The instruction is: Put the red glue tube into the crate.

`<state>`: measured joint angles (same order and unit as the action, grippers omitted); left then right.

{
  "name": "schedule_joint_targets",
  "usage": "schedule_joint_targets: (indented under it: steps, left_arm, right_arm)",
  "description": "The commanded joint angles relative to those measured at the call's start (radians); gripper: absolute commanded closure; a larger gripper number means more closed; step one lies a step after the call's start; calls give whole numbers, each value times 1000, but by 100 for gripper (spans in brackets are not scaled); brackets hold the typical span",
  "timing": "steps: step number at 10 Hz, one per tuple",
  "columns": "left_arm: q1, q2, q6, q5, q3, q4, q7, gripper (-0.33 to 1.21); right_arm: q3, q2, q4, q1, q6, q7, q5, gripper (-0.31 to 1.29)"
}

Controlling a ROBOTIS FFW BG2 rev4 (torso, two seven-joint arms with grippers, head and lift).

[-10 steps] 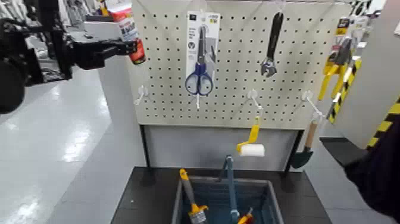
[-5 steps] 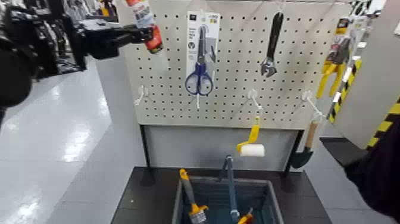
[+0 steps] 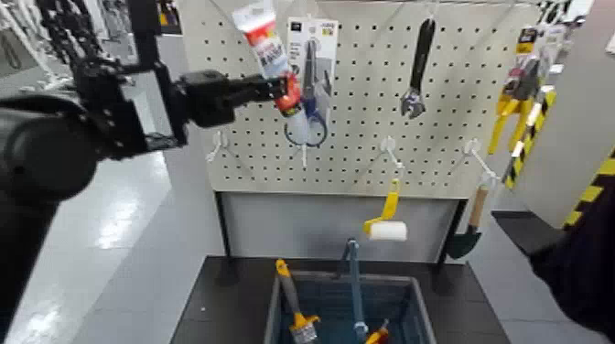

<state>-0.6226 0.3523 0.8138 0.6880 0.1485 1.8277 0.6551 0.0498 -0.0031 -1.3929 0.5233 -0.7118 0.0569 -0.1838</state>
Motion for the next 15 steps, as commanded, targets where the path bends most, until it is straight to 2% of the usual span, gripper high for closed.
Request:
schedule_joint_targets:
  steps: [1,7,10,15]
  left_arm:
    - [47,-12,5,79,33,-10,-26,120]
    - [170,-47,47,131,63,-50,-51,120]
    - [236,-53,65,130,86,-85,-46,120]
    - [307,-59,110,48,94,-182,34,120]
  right_arm:
    - [2,137,2,0,0,0,0,5]
    - [10,132,0,-3,0,0,-3,5]
    - [10,132,2,-3,0,0,-3,5]
    - [12,130,2,-3,-2,0,-8,5]
